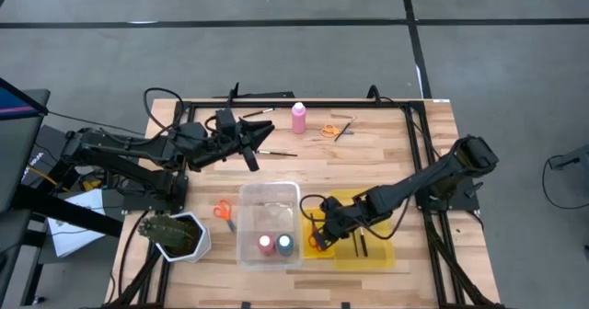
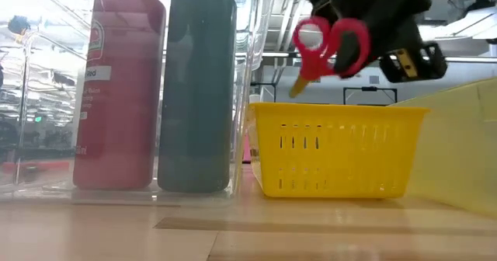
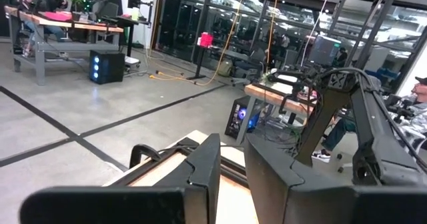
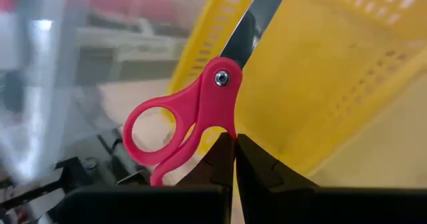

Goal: Pick & Place Paint Supplies
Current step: Put the red scissors into the left yellow bin

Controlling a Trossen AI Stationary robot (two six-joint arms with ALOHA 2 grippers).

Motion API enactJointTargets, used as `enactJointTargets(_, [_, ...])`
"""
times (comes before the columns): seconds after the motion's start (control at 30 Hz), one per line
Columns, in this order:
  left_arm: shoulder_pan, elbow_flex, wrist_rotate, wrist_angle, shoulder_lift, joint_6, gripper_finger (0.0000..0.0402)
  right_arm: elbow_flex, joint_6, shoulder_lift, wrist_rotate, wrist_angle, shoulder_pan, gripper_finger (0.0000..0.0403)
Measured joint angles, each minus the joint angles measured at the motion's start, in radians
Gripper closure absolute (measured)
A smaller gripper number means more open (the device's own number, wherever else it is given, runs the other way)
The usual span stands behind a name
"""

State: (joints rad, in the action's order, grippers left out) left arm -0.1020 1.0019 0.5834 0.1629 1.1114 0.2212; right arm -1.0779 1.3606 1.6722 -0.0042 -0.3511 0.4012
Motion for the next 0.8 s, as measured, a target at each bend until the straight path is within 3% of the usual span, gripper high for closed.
enactJointTargets(0.17, [0.000,0.000,-0.001,-0.010,0.000,0.000,0.0339,0.003,-0.013,0.039,-0.048,0.021,-0.017,0.0403])
enactJointTargets(0.8, [0.000,0.000,-0.003,-0.018,0.000,-0.007,0.0339,0.002,-0.036,0.035,-0.078,0.032,-0.036,0.0403])
